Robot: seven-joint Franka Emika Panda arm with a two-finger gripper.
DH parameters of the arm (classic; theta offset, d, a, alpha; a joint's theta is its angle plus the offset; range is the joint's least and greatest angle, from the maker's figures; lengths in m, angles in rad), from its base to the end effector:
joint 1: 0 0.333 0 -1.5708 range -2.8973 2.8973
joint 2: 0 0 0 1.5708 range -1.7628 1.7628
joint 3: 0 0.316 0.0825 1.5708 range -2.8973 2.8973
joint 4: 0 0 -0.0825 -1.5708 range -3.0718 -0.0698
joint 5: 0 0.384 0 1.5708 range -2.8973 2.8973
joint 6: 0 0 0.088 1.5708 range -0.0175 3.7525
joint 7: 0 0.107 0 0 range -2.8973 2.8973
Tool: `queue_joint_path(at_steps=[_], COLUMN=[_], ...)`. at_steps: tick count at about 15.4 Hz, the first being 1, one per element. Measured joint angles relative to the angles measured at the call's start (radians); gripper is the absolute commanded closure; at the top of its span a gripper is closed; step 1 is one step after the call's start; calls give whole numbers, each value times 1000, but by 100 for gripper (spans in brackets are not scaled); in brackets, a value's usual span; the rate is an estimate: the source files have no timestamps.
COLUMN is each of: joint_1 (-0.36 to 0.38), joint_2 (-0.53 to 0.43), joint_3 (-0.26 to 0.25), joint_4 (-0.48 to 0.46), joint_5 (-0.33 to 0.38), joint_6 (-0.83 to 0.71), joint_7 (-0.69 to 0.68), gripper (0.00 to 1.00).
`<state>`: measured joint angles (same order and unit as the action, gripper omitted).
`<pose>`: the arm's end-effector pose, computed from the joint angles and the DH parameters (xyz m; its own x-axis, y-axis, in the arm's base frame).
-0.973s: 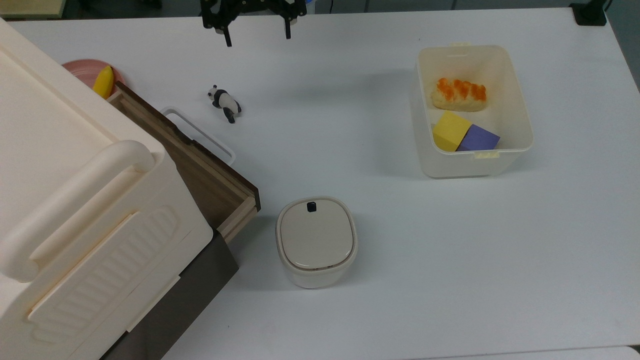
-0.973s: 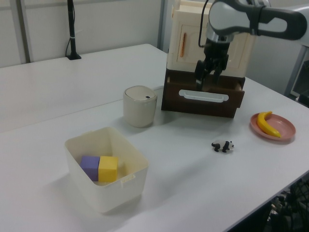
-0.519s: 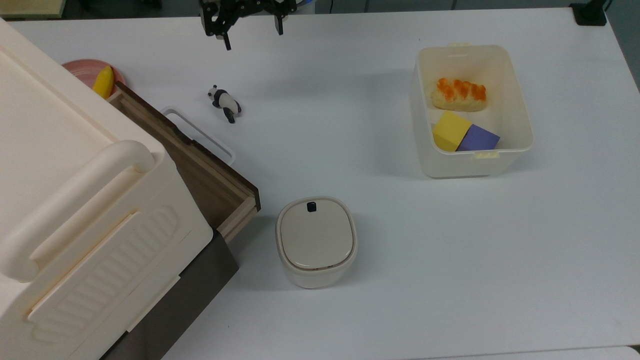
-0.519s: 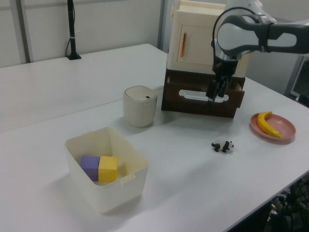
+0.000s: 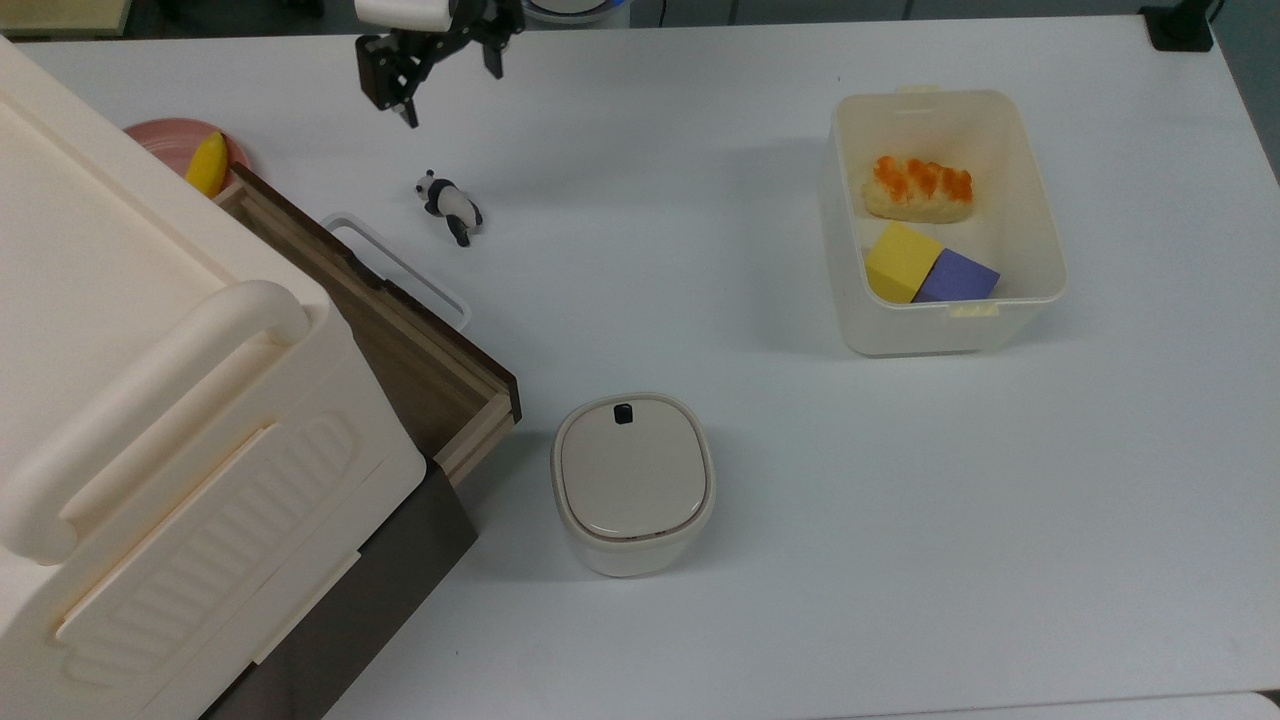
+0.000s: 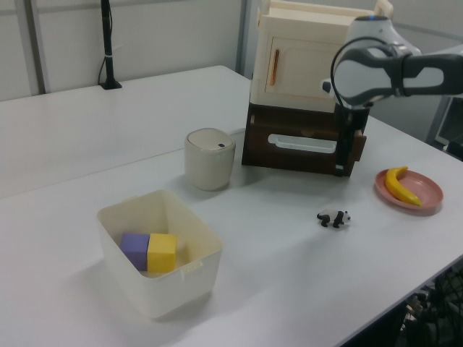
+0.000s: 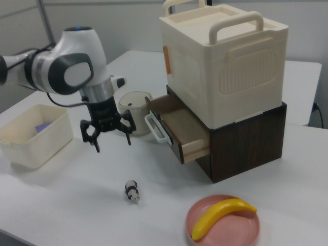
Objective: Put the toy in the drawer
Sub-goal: 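Move the gripper over the panda toy and lower toward it, then close the gripper on the black-and-white panda toy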
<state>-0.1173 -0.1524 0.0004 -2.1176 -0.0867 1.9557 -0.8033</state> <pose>0.5027 -0.0648 0.4789 0.7517 0.6563 -0.0651 0.6593 -0.7503 0.0478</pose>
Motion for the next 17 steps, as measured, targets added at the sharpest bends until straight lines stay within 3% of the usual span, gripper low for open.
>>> queue_joint_path(at_steps=[5,17], joint_1=[-36,-38], joint_2=[41,170], joint_3=[-1,-1], joint_4=[-36,-45], joint_5=[-92,-93], joint_6=[37,155], joint_7=[-101,-111], gripper=[0,0])
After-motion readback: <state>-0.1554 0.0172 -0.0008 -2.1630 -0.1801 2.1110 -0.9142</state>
